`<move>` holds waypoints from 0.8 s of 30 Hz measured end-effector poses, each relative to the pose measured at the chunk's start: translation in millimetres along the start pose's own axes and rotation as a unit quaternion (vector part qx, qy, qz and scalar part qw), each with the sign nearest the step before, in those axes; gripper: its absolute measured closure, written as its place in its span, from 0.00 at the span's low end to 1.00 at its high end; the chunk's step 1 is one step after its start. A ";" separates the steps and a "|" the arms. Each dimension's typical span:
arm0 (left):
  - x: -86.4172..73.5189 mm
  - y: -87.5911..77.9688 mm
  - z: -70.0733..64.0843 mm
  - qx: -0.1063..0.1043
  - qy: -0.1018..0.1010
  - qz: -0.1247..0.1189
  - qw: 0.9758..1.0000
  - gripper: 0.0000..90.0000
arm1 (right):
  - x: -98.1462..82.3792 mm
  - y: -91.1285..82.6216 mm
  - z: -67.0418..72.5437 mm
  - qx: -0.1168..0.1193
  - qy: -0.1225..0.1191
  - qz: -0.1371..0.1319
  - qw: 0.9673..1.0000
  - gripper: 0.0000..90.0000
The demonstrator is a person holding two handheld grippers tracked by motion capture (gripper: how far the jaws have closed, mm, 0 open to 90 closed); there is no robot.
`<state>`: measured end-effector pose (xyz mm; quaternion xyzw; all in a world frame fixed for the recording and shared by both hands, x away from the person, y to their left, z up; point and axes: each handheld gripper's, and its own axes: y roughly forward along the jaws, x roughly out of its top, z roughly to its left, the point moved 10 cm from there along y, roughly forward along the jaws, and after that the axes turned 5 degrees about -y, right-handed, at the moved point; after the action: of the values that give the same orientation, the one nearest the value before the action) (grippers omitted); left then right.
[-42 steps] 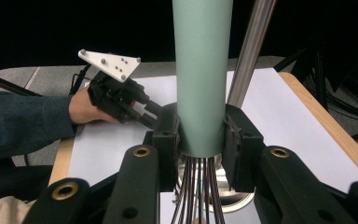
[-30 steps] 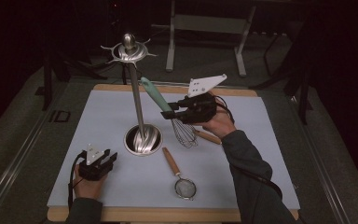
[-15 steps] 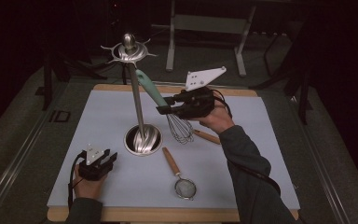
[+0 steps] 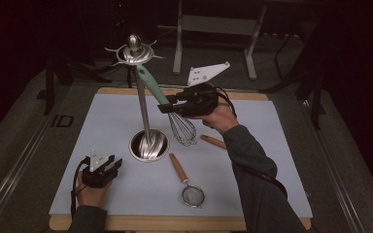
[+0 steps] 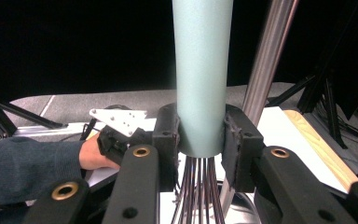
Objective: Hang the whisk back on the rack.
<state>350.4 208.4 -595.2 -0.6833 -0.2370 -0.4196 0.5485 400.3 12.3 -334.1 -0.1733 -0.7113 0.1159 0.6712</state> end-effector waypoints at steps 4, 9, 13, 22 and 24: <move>-0.1 -0.2 0.2 0.000 0.001 0.001 1.000 0.71 | 0.2 3.3 -3.3 -0.001 0.007 0.002 1.000 0.77; -0.1 -0.3 0.1 0.000 0.001 0.000 1.000 0.71 | -0.6 7.1 -6.5 -0.004 0.011 0.005 1.000 0.77; 0.0 -0.4 0.2 0.000 0.001 0.000 1.000 0.71 | -2.3 11.6 -7.7 -0.004 0.013 0.011 1.000 0.77; 0.0 -0.3 0.1 0.000 0.001 0.000 1.000 0.71 | -2.0 21.0 -8.7 -0.013 0.011 0.020 1.000 0.76; 0.0 -0.3 0.1 0.000 0.001 0.000 1.000 0.71 | -2.1 22.3 -9.4 -0.017 0.012 0.020 1.000 0.76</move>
<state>350.2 208.6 -595.1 -0.6831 -0.2365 -0.4200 0.5487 411.8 31.2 -344.3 -0.2005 -0.7012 0.1148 0.6745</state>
